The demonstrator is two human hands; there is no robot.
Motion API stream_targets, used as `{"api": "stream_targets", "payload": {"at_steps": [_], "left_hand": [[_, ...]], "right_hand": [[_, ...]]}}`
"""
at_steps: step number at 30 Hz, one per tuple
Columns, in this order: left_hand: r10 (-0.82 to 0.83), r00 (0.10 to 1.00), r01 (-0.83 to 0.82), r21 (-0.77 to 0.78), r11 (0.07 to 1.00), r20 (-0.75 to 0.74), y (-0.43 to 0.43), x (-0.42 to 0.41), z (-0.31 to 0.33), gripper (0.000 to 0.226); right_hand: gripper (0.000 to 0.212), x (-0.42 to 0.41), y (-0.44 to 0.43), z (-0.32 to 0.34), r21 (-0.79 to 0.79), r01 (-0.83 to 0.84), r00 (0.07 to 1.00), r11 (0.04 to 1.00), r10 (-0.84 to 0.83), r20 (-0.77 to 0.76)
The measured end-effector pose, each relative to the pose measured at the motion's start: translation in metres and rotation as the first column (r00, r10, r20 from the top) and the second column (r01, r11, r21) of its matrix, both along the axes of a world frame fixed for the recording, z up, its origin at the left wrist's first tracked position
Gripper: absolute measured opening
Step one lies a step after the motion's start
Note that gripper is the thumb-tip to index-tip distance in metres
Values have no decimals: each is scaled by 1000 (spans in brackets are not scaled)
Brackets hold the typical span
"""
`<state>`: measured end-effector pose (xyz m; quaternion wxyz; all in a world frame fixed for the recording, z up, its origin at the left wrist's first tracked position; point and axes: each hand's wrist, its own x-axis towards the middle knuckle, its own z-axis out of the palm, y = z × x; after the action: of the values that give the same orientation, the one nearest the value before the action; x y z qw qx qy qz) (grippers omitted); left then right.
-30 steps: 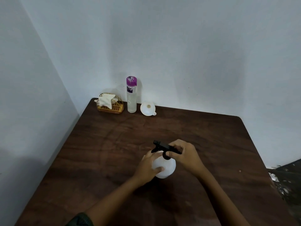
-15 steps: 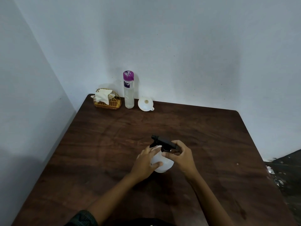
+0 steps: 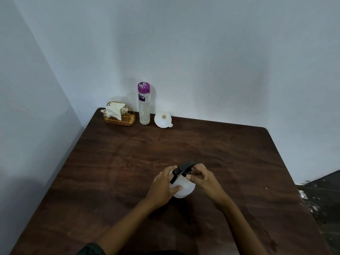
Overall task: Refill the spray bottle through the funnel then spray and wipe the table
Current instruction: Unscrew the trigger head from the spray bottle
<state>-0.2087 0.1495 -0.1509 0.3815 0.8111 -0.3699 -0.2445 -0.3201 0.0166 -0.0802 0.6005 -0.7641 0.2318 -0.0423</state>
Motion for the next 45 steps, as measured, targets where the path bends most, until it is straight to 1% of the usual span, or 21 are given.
{"api": "stream_targets", "payload": {"at_steps": [3,4,6,8,10,17,19,22,24,26,28,31,33,35,37,40,43,45], "left_hand": [[10,1000,-9,-14,1000,5,0,-1,-2,64],[11,1000,-11,-19,1000,8,0,-2,-3,65],[9,1000,-9,-13,1000,3,1,-2,-3,66],[-1,1000,1,-3,1000,12,0,-2,-2,66],[-29,999,29,3,1000,40,-1,-2,-1,65],[-19,1000,19,-14,1000,12,0,-1,-3,64],[-15,1000,15,-11,1000,15,0,-2,-3,63],[-6,1000,6,-12,1000,15,0,-2,-2,63],[-4,1000,4,-14,1000,6,0,-1,-3,64],[-13,1000,13,-9,1000,17,-1,-2,-3,63],[-21,1000,22,-10,1000,23,-1,-2,-2,62],[-30,999,30,-12,999,19,0,-1,-1,62],[-35,999,35,-13,999,25,0,-1,0,64],[-35,999,35,-11,999,23,0,0,0,65],[-16,1000,16,-16,1000,1,0,0,-3,65],[6,1000,-7,-10,1000,-23,2,0,-4,65],[-30,999,30,3,1000,16,1,0,1,63],[-65,996,64,28,998,63,1,-1,5,62]], "right_hand": [[32,5,6,2,17,60,998,998,-61,31],[34,7,9,1,15,100,993,995,-100,55],[30,11,15,-4,-12,187,978,982,-185,99],[26,12,16,-7,-25,218,969,976,-213,123],[24,9,15,-8,-30,196,973,980,-190,130],[25,3,16,-6,-5,94,994,996,-93,51],[27,4,16,-4,22,108,992,994,-109,56],[37,6,18,-4,45,184,978,982,-188,93],[31,8,18,-4,28,222,967,975,-223,126],[24,7,17,-6,7,214,967,977,-212,138],[22,5,15,-8,5,175,976,984,-175,130],[27,0,14,-8,10,133,987,991,-133,89],[31,-1,15,-6,39,116,991,992,-118,69],[28,0,16,-4,77,116,990,990,-121,68],[22,2,18,-3,67,136,986,988,-142,93],[24,5,18,-3,44,206,968,978,-210,137],[20,5,16,-4,21,188,971,982,-189,144],[22,4,13,-5,17,169,977,986,-169,131]]}}
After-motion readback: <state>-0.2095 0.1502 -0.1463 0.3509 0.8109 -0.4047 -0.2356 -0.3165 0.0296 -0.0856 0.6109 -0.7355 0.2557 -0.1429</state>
